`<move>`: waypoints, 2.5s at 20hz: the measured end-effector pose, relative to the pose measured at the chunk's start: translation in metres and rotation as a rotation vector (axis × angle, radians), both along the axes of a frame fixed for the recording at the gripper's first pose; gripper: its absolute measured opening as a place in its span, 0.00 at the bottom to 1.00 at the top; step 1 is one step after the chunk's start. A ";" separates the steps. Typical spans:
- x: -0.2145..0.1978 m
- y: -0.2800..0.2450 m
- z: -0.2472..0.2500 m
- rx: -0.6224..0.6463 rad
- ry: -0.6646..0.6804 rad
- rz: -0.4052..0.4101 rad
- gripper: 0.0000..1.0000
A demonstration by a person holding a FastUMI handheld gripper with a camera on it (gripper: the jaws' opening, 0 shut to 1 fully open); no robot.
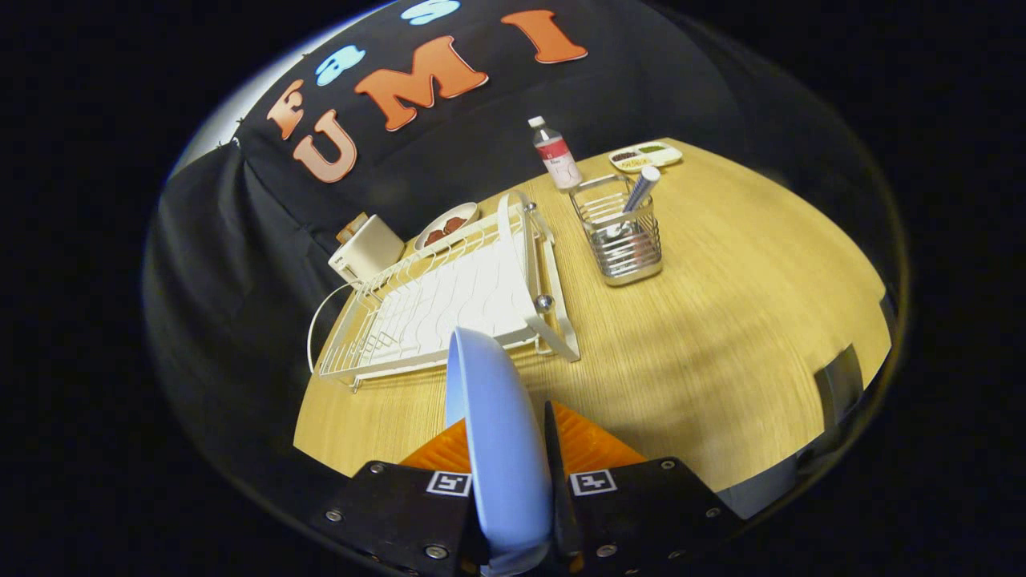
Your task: Take the plate from the dish rack, then take the spoon from the basket and place it into the plate.
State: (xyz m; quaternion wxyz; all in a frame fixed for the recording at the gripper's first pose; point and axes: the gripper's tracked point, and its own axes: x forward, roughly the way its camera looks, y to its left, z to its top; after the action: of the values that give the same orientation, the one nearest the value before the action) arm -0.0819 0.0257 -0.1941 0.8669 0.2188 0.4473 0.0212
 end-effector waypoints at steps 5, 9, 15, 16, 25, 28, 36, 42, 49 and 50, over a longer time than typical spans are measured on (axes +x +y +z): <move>0.000 0.004 -0.019 0.099 0.021 -0.063 0.30; -0.001 -0.006 -0.034 -0.013 0.035 -0.044 0.38; 0.003 -0.026 -0.046 -0.169 0.047 -0.042 0.65; 0.005 -0.031 -0.048 -0.208 0.044 -0.041 0.69; 0.036 -0.062 -0.012 -0.347 -0.072 -0.068 0.80; 0.055 -0.082 0.008 -0.394 -0.124 -0.102 0.81; 0.117 -0.130 0.040 -0.520 -0.312 -0.213 0.74; 0.143 -0.130 0.031 -0.535 -0.344 -0.212 0.44; 0.160 -0.121 0.032 -0.403 -0.388 -0.234 0.14; 0.159 -0.121 0.036 -0.403 -0.396 -0.233 0.12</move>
State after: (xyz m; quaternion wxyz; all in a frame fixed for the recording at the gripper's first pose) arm 0.0769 -0.0950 -0.1584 0.9598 0.0840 0.2367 -0.1250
